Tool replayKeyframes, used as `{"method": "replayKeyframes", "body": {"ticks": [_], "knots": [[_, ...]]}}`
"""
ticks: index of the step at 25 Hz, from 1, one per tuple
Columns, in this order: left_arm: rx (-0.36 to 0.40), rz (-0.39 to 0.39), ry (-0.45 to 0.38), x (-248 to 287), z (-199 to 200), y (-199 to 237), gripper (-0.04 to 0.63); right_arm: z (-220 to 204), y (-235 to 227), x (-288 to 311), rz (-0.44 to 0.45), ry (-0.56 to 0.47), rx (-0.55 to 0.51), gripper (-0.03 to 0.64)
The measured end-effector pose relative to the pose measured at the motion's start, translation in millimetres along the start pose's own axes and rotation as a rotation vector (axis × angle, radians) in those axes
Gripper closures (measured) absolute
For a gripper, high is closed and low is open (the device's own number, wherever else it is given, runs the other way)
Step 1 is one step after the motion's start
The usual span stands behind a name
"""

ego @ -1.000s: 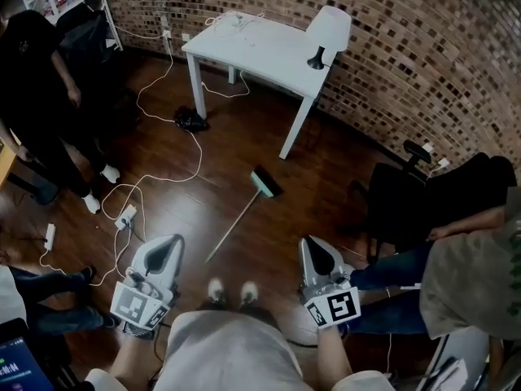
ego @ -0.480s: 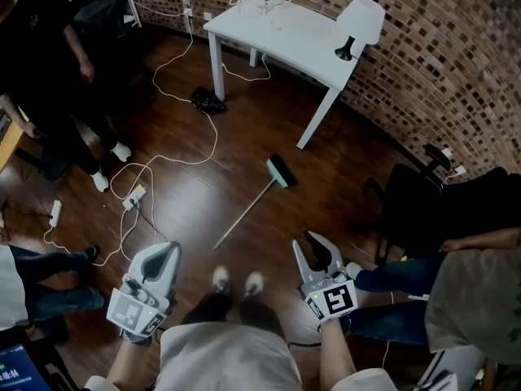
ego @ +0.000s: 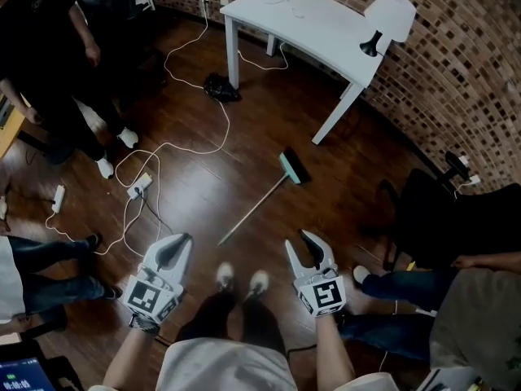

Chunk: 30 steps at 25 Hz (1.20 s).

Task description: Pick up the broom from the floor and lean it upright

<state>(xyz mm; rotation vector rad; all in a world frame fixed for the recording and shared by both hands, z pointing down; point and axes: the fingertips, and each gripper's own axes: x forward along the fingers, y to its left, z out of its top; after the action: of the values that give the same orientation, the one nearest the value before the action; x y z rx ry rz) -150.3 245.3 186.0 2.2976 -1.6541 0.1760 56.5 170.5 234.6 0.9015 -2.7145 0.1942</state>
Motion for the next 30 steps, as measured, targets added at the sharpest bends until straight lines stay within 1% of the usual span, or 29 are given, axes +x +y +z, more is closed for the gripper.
{"method": "replayKeyframes", "body": {"ticks": [3, 6, 9, 11, 14, 17, 19, 21, 23, 25, 27, 30], "knots": [[-0.009, 0.029, 0.057, 24.2, -43.6, 19.0, 0.595, -29.9, -1.8, 21.1, 0.010, 0.031, 0.014, 0.489], [-0.008, 0.043, 0.112, 46.5, -85.0, 36.9, 0.595, -74.3, -6.1, 48.7, 0.040, 0.082, 0.011, 0.488], [-0.019, 0.036, 0.142, 67.1, -121.3, 47.5, 0.595, -132.3, -10.5, 78.5, 0.073, 0.152, 0.013, 0.480], [-0.023, 0.045, 0.157, 76.5, -144.6, 55.9, 0.595, -172.4, -9.9, 100.2, 0.097, 0.204, 0.017, 0.476], [-0.036, 0.080, 0.179, 86.4, -182.9, 75.1, 0.595, -240.6, -3.4, 134.1, 0.136, 0.279, 0.014, 0.465], [-0.047, 0.111, 0.183, 97.8, -216.0, 94.6, 0.595, -310.0, 4.1, 168.8, 0.184, 0.346, -0.007, 0.454], [-0.074, 0.139, 0.185, 104.9, -236.7, 109.9, 0.595, -353.8, 10.7, 189.7, 0.222, 0.378, -0.015, 0.449], [-0.072, 0.165, 0.191, 109.2, -263.4, 128.0, 0.595, -395.4, 16.9, 208.4, 0.263, 0.399, -0.033, 0.448], [-0.058, 0.181, 0.195, 114.9, -295.0, 146.2, 0.595, -435.5, 18.3, 229.2, 0.300, 0.411, -0.066, 0.443], [-0.057, 0.197, 0.197, 120.9, -329.7, 162.2, 0.595, -477.8, 16.6, 249.7, 0.337, 0.435, -0.127, 0.439], [-0.058, 0.206, 0.202, 126.1, -364.7, 173.1, 0.595, -523.5, 14.6, 268.5, 0.381, 0.480, -0.226, 0.434], [-0.050, 0.188, 0.221, 134.6, -412.2, 177.4, 0.595, -593.6, 12.9, 292.0, 0.470, 0.563, -0.399, 0.417]]}}
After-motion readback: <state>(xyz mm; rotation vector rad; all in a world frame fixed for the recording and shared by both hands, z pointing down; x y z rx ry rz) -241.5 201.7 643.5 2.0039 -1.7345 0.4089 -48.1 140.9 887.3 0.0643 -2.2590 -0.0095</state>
